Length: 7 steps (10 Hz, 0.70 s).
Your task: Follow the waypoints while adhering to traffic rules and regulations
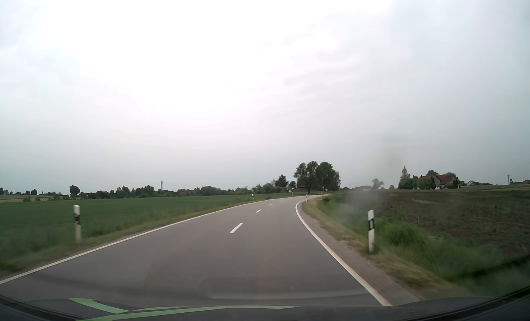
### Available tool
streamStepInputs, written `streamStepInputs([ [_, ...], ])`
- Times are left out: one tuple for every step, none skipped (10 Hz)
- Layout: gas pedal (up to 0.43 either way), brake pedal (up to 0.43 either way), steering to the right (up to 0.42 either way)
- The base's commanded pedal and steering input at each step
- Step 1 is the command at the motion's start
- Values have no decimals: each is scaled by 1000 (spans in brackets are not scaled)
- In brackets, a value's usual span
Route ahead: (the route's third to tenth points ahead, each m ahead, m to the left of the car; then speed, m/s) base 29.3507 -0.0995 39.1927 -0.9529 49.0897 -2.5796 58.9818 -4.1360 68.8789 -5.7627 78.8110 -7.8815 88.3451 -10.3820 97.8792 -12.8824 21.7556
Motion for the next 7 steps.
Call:
streamStepInputs([
  [130, 0, 19],
  [130, 0, 20],
  [130, 0, 19],
  [130, 0, 18],
  [130, 0, 18],
  [130, 0, 18],
  [130, 0, 18],
])
